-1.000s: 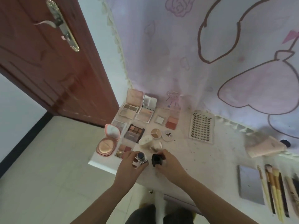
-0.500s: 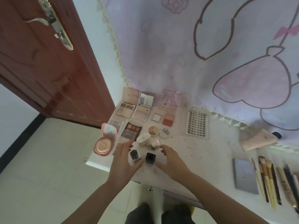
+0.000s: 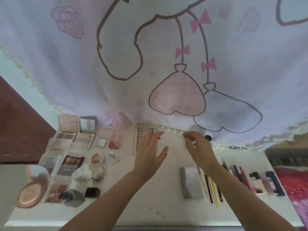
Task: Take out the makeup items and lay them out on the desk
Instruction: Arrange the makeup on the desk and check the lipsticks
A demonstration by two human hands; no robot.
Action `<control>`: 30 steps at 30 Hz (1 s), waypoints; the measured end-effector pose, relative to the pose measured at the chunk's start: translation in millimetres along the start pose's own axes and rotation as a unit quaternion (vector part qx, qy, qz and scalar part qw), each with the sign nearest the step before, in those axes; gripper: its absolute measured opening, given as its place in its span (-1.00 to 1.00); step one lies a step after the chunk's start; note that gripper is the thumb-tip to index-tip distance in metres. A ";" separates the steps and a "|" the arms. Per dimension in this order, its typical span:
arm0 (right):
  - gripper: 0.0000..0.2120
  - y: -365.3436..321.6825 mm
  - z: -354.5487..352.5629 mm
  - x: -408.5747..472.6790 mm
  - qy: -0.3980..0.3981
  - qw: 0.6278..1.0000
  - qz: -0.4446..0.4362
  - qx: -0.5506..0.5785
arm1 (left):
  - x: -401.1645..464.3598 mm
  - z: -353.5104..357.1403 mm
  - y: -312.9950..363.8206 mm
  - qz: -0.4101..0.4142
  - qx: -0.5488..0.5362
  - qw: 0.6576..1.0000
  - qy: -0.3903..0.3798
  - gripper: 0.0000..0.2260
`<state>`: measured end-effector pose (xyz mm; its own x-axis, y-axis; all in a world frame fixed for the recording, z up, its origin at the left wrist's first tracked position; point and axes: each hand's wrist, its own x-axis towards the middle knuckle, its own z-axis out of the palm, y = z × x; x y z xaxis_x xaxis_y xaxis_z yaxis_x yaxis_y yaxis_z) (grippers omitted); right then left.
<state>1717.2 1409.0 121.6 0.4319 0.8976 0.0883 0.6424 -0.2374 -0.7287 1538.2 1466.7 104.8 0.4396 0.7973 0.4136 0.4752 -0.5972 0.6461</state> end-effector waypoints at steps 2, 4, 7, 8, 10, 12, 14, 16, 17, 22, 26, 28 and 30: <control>-0.79 19.6 -25.5 10.0 0.036 0.999 0.017 -0.021 | 7.2 35.4 7.2 -0.001 -0.011 0.997 -0.071 -0.60; -0.75 39.2 -46.0 18.7 0.042 0.997 0.028 -0.063 | 13.8 73.1 11.7 -0.005 -0.006 0.989 -0.145 -0.56; -0.75 61.1 -59.2 24.8 0.000 0.993 0.037 -0.111 | 21.9 124.8 18.9 -0.044 0.021 0.971 -0.232 -0.45; -0.75 66.1 -59.4 25.0 -0.016 0.991 0.041 -0.123 | 24.3 138.8 21.3 -0.060 0.025 0.966 -0.248 -0.41; -0.74 73.8 -58.2 25.4 -0.031 0.990 0.041 -0.135 | 28.2 161.9 23.4 -0.087 0.024 0.960 -0.265 -0.36; -0.69 80.1 -57.3 27.7 -0.037 0.990 0.041 -0.129 | 31.6 177.9 22.9 -0.108 0.023 0.956 -0.271 -0.37; -0.61 86.1 -55.8 31.1 -0.066 0.986 0.042 -0.150 | 34.4 186.6 21.2 -0.129 0.023 0.954 -0.269 -0.45; -0.56 90.3 -51.8 34.4 -0.113 0.975 0.029 -0.189 | 35.9 189.4 19.8 -0.142 0.028 0.952 -0.269 -0.57; -0.56 91.2 -49.5 36.0 -0.135 0.971 0.023 -0.198 | 36.3 189.2 18.9 -0.145 0.038 0.951 -0.272 -0.62; -0.69 94.3 -42.5 41.7 -0.157 0.967 0.024 -0.198 | 34.2 172.7 0.2 -0.132 0.152 0.943 -0.264 -0.66; -0.71 93.7 -42.9 43.1 -0.167 0.966 0.039 -0.192 | 28.1 159.8 -24.9 -0.098 0.257 0.912 -0.304 -0.57; -0.70 91.3 -43.7 42.9 -0.172 0.966 0.047 -0.189 | 26.5 159.1 -30.0 -0.091 0.265 0.909 -0.309 -0.53; -0.71 88.0 -45.3 42.0 -0.173 0.966 0.056 -0.182 | 25.5 158.4 -30.7 -0.087 0.258 0.907 -0.320 -0.49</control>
<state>1820.5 1408.9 91.9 0.3134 0.9145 -0.2557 0.8116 -0.3978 -0.4279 1655.6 1491.5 -6.1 0.5980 0.7676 -0.2305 0.8008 -0.5607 0.2103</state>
